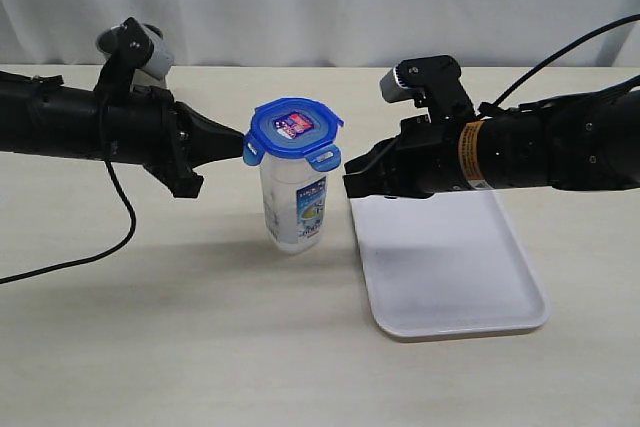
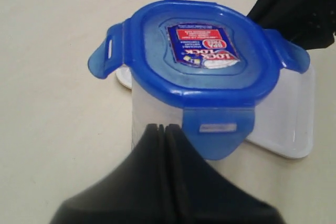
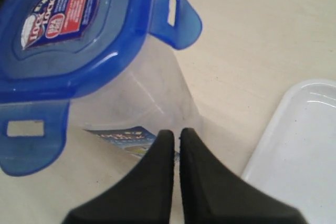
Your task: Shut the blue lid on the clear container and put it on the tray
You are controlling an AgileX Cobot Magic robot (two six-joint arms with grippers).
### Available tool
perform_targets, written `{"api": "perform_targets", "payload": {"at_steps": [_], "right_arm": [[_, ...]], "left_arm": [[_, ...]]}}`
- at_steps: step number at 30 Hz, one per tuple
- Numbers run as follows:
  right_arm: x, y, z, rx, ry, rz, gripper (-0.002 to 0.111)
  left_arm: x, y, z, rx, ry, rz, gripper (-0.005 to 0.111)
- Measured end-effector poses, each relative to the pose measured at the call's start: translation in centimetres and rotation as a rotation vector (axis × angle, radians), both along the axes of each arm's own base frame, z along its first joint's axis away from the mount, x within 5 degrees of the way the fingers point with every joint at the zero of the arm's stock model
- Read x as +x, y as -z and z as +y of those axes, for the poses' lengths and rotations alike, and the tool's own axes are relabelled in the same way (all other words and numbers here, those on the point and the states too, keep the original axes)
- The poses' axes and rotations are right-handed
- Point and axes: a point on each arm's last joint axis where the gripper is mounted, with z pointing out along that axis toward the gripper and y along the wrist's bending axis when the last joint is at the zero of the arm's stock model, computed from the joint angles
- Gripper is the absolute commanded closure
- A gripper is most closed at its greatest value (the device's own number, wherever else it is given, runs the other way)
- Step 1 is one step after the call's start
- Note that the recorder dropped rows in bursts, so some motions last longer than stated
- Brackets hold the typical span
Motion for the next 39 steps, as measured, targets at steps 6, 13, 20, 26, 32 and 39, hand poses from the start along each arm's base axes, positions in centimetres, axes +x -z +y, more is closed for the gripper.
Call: {"api": "perform_targets", "payload": {"at_steps": [6, 13, 20, 26, 32, 39], "right_arm": [[0.0, 0.0, 0.0, 0.0, 0.0, 0.0, 0.104], [0.2, -1.8, -1.5, -0.117, 0.105, -0.095, 0.104], [-0.3, -7.5, -1.5, -0.005, 0.137, -0.179, 0.104], [1.6, -11.9, -1.2, -0.046, 0.251, -0.362, 0.104], [2.1, -13.9, -3.8, -0.529, 0.606, -0.571, 0.104], [3.7, -14.1, -7.0, -0.568, 0.604, -0.139, 0.104]], "left_arm": [[0.1, 0.1, 0.1, 0.013, -0.018, -0.001, 0.107], [0.8, 0.6, 0.9, 0.091, -0.118, -0.006, 0.107], [0.8, 1.1, 1.1, 0.126, -0.137, -0.001, 0.107], [1.1, 1.5, 1.7, 0.192, -0.192, -0.008, 0.107], [1.8, 1.8, 2.8, 0.258, -0.332, -0.001, 0.107], [2.4, 0.7, 4.9, 0.384, -0.548, -0.032, 0.107]]}}
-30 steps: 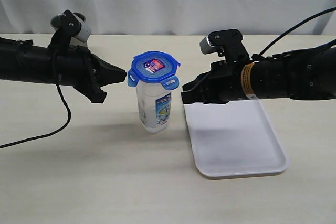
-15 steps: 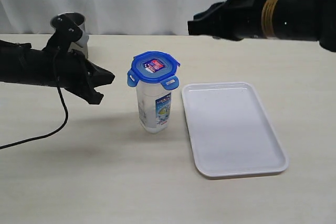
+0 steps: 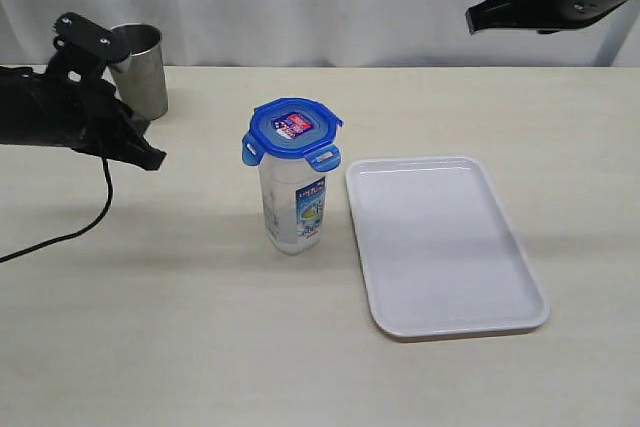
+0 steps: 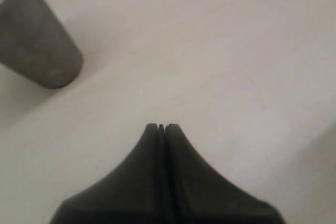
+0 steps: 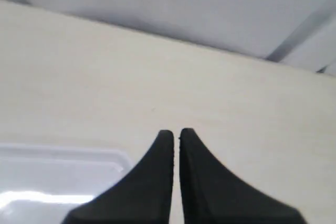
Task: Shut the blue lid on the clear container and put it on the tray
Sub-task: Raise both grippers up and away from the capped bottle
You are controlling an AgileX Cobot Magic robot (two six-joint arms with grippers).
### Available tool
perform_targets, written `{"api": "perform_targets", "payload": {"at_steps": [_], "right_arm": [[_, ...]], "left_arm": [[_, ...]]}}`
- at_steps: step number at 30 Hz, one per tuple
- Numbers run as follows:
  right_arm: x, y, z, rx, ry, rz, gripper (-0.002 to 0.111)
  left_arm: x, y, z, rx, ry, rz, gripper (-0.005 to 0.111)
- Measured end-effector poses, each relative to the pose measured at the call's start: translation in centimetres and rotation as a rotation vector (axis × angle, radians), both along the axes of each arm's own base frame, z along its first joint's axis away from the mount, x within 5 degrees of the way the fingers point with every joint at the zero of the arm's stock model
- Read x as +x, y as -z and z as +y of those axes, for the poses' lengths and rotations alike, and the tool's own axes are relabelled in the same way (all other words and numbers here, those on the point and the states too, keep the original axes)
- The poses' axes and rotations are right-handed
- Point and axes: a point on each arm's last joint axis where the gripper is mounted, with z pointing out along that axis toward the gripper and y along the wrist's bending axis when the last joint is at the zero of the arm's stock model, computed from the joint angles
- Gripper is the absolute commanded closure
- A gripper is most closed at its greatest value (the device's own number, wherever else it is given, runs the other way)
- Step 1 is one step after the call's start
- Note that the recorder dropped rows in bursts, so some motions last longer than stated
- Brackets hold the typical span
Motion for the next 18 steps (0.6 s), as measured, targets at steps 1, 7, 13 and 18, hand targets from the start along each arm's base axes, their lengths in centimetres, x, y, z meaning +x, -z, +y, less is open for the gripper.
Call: {"api": "perform_targets", "payload": {"at_steps": [1, 7, 13, 18], "right_arm": [[0.0, 0.4, 0.0, 0.037, -0.035, 0.046, 0.104], [-0.2, 1.0, 1.0, 0.129, -0.15, 0.134, 0.104], [-0.5, 1.8, 1.3, 0.139, -0.179, 0.159, 0.104], [-0.6, 2.9, 1.3, 0.142, -0.191, 0.16, 0.104]], "left_arm": [[0.0, -0.6, 0.4, 0.017, -0.038, -0.014, 0.107], [-1.1, -5.6, 2.3, -0.033, -0.255, -0.125, 0.107], [-1.8, -10.9, 3.5, -0.209, -0.346, -0.251, 0.107], [-2.7, -13.0, 1.5, -0.351, -0.085, -0.287, 0.107]]}}
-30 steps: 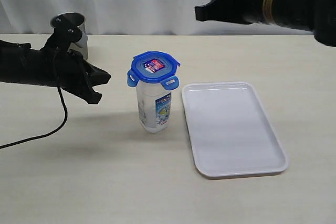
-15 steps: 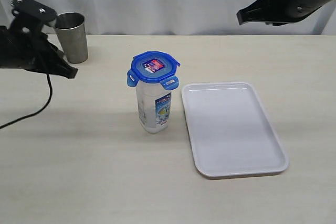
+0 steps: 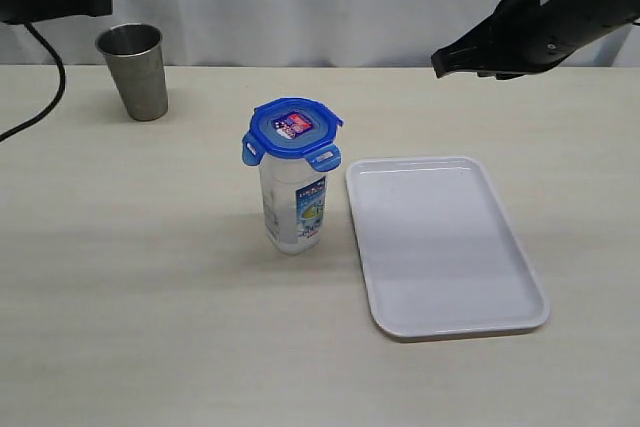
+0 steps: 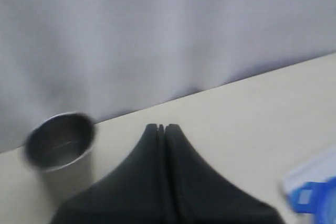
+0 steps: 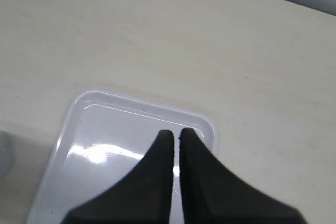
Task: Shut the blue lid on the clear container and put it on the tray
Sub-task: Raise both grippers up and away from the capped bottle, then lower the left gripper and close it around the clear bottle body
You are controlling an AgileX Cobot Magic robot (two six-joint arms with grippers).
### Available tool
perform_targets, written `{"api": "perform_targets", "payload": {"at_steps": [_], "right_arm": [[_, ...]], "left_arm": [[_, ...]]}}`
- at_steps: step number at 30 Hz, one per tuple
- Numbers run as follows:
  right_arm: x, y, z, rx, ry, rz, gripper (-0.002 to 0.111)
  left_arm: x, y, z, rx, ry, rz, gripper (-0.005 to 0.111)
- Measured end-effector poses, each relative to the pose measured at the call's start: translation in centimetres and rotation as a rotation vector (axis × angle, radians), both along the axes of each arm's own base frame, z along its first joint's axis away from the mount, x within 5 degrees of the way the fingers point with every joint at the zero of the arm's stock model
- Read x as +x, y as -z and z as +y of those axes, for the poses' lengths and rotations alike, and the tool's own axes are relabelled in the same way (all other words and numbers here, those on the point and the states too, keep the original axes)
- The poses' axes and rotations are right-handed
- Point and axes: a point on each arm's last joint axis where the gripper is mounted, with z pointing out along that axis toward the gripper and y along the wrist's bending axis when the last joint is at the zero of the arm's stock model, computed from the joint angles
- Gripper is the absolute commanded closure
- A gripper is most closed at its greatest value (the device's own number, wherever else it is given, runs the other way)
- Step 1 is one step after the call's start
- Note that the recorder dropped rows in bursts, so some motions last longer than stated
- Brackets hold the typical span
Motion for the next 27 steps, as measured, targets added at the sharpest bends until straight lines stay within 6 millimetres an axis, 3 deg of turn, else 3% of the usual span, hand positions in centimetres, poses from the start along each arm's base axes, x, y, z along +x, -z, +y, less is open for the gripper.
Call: {"api": "perform_targets", "payload": {"at_steps": [3, 6, 12, 14, 16, 18, 22, 24, 27], "right_arm": [[-0.1, 0.3, 0.0, 0.0, -0.003, 0.001, 0.104], [-0.1, 0.4, 0.0, 0.0, -0.003, 0.002, 0.104], [0.0, 0.4, 0.1, 0.005, -0.007, -0.01, 0.104], [0.0, 0.3, 0.1, 0.015, -0.01, -0.014, 0.104], [0.0, 0.3, 0.2, 0.02, -0.018, -0.017, 0.104], [0.0, 0.3, 0.3, 0.03, -0.027, -0.014, 0.104], [-0.1, 0.3, 0.6, 0.043, -0.055, -0.008, 0.104], [-0.1, 0.3, 0.7, 0.045, -0.067, -0.008, 0.104], [-0.2, 0.0, 0.7, 0.039, -0.081, -0.018, 0.104]], "left_arm": [[-0.8, -0.6, -1.4, -0.061, 0.205, -0.045, 0.107], [-0.8, -0.6, -1.3, -0.042, 0.208, -0.057, 0.107], [0.2, 1.7, 2.7, 0.225, -0.386, 0.058, 0.107], [-0.1, 2.2, 4.0, 0.116, -0.594, 0.03, 0.107], [-0.5, 2.2, 4.5, -0.163, -0.704, -0.064, 0.107], [-0.8, 2.0, 3.7, -0.325, -0.6, -0.213, 0.107], [-1.3, 2.0, 0.5, -0.565, -0.158, -0.366, 0.107], [-1.3, 3.4, -0.5, -0.54, -0.056, -0.276, 0.107], [-2.1, 6.6, -0.5, -0.302, -0.023, -0.137, 0.107]]}}
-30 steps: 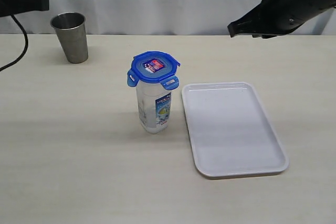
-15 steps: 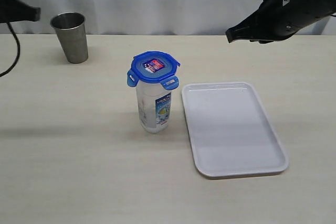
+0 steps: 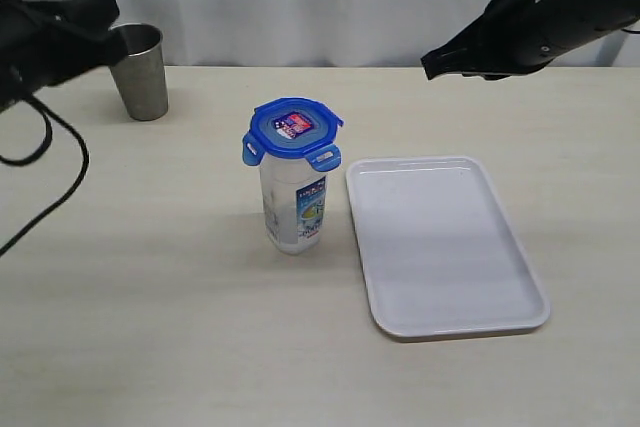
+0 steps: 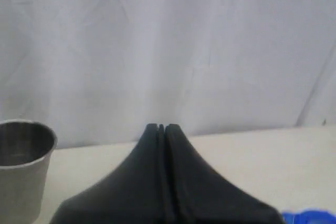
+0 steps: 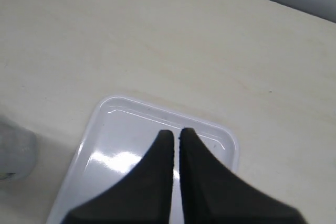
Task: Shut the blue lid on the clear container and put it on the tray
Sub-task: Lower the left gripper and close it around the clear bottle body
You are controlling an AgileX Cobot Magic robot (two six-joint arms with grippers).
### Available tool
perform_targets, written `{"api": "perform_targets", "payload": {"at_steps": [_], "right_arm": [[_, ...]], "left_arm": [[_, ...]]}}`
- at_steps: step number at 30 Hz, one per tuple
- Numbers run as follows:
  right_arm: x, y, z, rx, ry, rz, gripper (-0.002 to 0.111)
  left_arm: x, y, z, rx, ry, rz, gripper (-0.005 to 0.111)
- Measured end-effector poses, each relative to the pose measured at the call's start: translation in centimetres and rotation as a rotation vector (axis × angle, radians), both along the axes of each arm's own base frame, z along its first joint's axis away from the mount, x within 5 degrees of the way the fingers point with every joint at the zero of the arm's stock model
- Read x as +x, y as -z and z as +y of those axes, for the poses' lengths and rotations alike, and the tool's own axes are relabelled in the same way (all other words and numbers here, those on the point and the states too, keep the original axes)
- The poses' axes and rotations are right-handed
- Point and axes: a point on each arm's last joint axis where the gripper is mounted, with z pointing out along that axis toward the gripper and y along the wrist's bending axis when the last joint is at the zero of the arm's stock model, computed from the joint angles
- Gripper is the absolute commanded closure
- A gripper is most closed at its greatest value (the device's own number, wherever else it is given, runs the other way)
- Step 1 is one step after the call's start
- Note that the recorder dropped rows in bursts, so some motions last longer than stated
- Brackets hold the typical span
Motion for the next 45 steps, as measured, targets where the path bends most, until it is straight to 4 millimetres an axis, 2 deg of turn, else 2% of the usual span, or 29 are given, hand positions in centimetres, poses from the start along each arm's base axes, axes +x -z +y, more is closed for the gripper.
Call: {"api": "perform_targets", "payload": {"at_steps": [4, 7, 10, 11, 13, 14, 15, 17, 19, 21, 24, 27, 30, 32, 39, 45], "right_arm": [[-0.4, -1.9, 0.7, 0.061, -0.069, -0.016, 0.104], [-0.5, -4.4, 2.9, 0.191, -0.265, 0.056, 0.104], [-0.1, -4.3, 4.2, 0.242, -0.355, 0.129, 0.104], [0.0, -3.8, 4.7, 0.241, -0.37, 0.159, 0.104], [0.0, -3.1, 5.1, 0.234, -0.385, 0.185, 0.104], [0.0, -3.1, 5.3, 0.235, -0.39, 0.19, 0.104], [0.0, -3.0, 5.3, 0.234, -0.392, 0.189, 0.104], [0.0, -3.0, 5.3, 0.233, -0.394, 0.188, 0.104], [0.0, -3.0, 5.3, 0.233, -0.394, 0.188, 0.104], [0.0, -3.0, 5.3, 0.233, -0.394, 0.188, 0.104], [0.0, -3.0, 5.3, 0.232, -0.396, 0.187, 0.104], [0.0, -3.1, 5.3, 0.232, -0.395, 0.183, 0.104], [0.0, -3.1, 5.3, 0.232, -0.396, 0.183, 0.104], [0.0, -3.1, 5.3, 0.232, -0.396, 0.183, 0.104], [0.1, -3.1, 5.3, 0.232, -0.394, 0.175, 0.104], [0.2, -3.2, 5.3, 0.234, -0.388, 0.159, 0.104]], "left_arm": [[-3.0, 3.8, -0.3, 0.185, 0.109, 0.028, 0.107], [-4.2, 6.9, -1.7, 0.306, 0.339, 0.044, 0.107], [-3.9, 9.4, -2.5, 0.296, 0.451, 0.073, 0.107], [-3.4, 10.6, -2.9, 0.327, 0.516, 0.082, 0.105], [-3.0, 11.4, -3.4, 0.369, 0.607, 0.075, 0.096], [-3.0, 11.5, -3.5, 0.376, 0.631, 0.068, 0.088], [-3.0, 11.6, -3.6, 0.383, 0.654, 0.061, 0.071], [-3.0, 11.5, -3.8, 0.393, 0.682, 0.039, 0.03], [-3.0, 11.5, -3.8, 0.405, 0.682, 0.032, 0.01], [-2.8, 11.6, -3.7, 0.414, 0.662, 0.041, 0.002], [-2.6, 11.7, -3.7, 0.405, 0.637, 0.046, 0.002], [-2.8, 12.2, -4.7, 0.382, 0.657, 0.02, 0.002], [-2.9, 14.2, -7.0, 0.379, 0.645, -0.059, 0.002], [-2.6, 15.0, -7.6, 0.374, 0.617, -0.092, 0.002], [0.3, 16.4, -8.6, 0.305, 0.599, -0.074, 0.002], [2.6, 17.9, -9.9, 0.26, 0.666, -0.066, 0.002]]}}
